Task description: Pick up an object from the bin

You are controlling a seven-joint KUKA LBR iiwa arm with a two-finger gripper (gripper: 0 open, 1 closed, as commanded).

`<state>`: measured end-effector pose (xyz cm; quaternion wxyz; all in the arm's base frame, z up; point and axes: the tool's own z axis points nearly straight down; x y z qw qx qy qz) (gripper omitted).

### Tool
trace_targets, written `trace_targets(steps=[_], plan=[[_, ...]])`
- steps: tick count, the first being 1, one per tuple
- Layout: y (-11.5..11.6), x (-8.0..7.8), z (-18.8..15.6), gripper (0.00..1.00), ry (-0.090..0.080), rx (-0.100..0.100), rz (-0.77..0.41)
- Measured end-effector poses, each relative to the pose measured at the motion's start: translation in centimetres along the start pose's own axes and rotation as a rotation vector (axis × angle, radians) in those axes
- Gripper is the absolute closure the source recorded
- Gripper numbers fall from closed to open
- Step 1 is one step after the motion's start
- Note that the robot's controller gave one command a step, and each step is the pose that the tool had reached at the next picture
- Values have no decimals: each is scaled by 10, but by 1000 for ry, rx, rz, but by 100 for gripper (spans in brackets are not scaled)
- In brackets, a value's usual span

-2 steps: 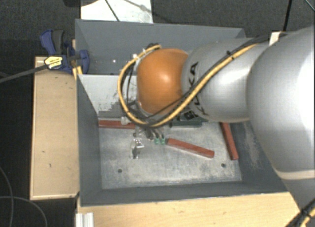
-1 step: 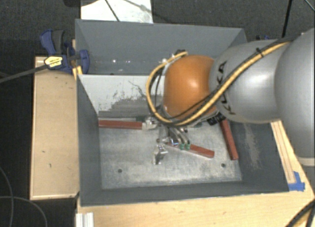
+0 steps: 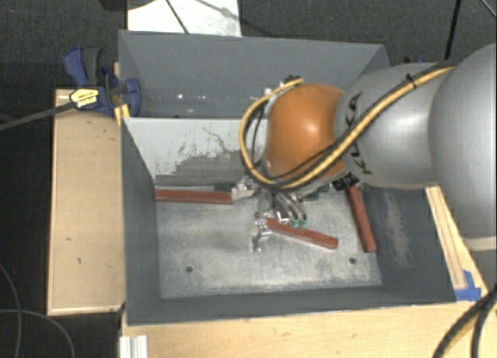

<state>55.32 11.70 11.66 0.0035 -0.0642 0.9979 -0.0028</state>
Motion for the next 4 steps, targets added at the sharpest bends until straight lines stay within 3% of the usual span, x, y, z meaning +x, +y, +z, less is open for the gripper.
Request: trace_targets(steps=[1, 2, 3, 4], plan=[[34, -23, -38, 0, 10, -8, -226], [-7, -27, -14, 0, -10, -7, -341], [-29, -4, 12, 0, 14, -7, -250], [-71, 11, 3, 0, 2, -9, -274]])
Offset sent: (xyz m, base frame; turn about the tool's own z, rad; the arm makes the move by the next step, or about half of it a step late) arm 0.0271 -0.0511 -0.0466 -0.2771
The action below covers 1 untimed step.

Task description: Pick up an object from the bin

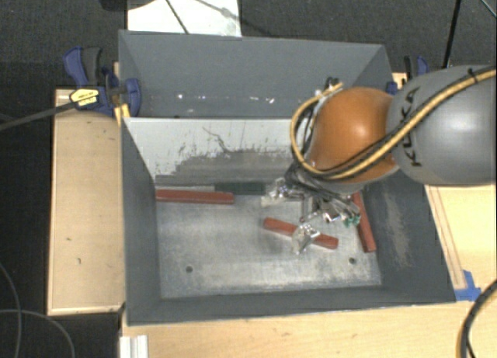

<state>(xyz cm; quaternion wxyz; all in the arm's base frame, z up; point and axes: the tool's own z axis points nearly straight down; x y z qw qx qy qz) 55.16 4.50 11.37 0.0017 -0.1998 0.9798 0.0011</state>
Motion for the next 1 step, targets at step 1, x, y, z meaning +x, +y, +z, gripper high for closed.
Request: trace_targets(steps=[1], plan=[[-30, -21, 38, 100, -13, 4, -9]])
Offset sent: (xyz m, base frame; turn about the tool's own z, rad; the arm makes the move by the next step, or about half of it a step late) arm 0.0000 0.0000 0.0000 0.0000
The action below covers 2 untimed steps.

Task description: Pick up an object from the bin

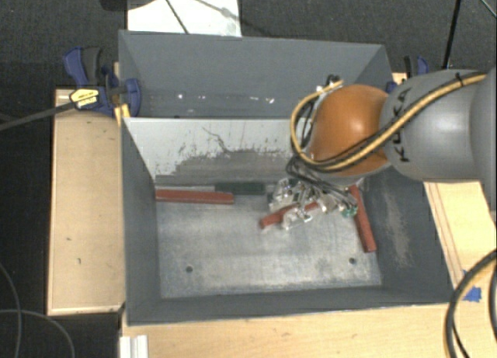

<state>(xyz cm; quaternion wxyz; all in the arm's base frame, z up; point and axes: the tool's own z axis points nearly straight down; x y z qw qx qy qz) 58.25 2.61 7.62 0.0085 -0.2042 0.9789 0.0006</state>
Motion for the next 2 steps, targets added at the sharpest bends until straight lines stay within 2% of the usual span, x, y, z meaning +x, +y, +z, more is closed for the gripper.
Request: trace_targets(steps=[1, 2], plan=[[0, 0, 0, 100, 0, 0, 1], [7, 7, -134, 100, 14, -2, -19]])
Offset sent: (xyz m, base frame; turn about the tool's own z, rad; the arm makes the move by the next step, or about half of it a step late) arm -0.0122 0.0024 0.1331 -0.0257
